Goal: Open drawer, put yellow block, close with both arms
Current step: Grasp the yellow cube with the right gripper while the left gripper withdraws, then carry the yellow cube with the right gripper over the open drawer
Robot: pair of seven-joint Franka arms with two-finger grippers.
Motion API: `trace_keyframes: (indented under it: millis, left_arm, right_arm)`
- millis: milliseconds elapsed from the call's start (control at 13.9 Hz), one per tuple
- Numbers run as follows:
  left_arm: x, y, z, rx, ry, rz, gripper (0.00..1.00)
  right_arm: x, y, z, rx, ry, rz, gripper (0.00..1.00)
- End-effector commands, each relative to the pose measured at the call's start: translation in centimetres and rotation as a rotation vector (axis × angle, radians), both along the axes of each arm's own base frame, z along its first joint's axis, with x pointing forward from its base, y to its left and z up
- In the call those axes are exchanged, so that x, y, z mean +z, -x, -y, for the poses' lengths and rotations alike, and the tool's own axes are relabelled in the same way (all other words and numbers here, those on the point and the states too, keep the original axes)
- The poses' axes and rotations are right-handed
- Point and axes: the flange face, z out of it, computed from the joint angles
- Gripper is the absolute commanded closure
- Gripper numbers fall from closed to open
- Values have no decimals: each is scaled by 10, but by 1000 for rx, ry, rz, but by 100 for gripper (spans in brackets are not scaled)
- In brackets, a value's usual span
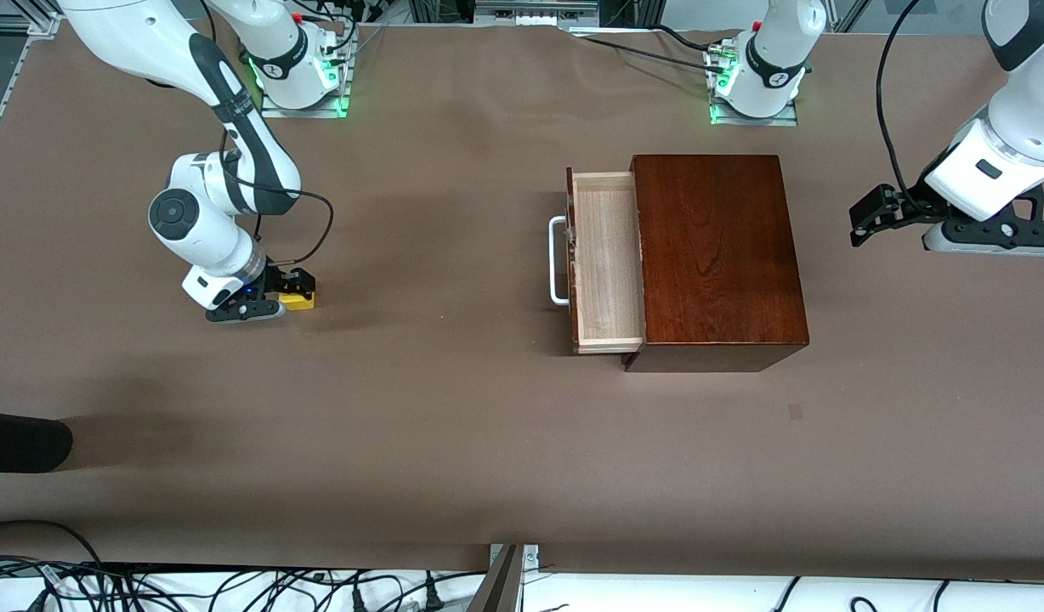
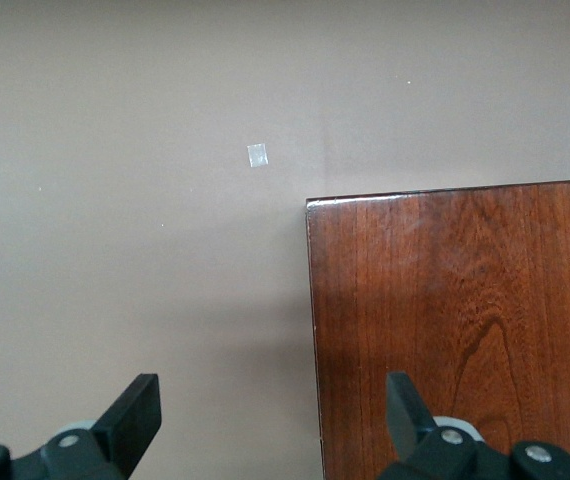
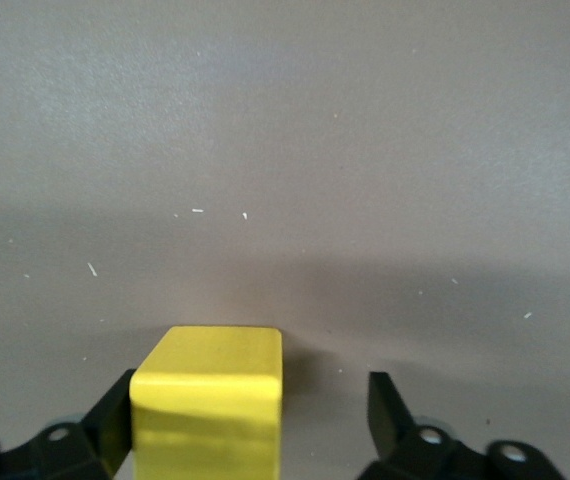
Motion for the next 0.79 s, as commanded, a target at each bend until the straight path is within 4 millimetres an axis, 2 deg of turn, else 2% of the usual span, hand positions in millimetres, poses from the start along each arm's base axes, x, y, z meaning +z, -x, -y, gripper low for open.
trace_keyframes:
  millis: [0,144,288,431,575,719]
  left_arm:
    - [4,6,1,-24,-24,4,0]
    - [5,5,-1,-21,-24,6,0]
    - [12,4,-1,-19,-22,19,0]
    - [14,3,0,-19,-23,-11,0]
    - [13,1,1,-22,-22,-13,0]
    - [15,1,1,-20,-22,-13,0]
  right_arm:
    - [2,4,-17,12,-18,0,99]
    - [10,2,-25,18,-22,-10,100]
    - [43,-17,-30,42,-24,10,100]
    - [100,-51,-62,97,-41,8,100]
    - [177,-86,-103,149,-58,-37,100]
    - [228,-107,-140,212,-62,-77,100]
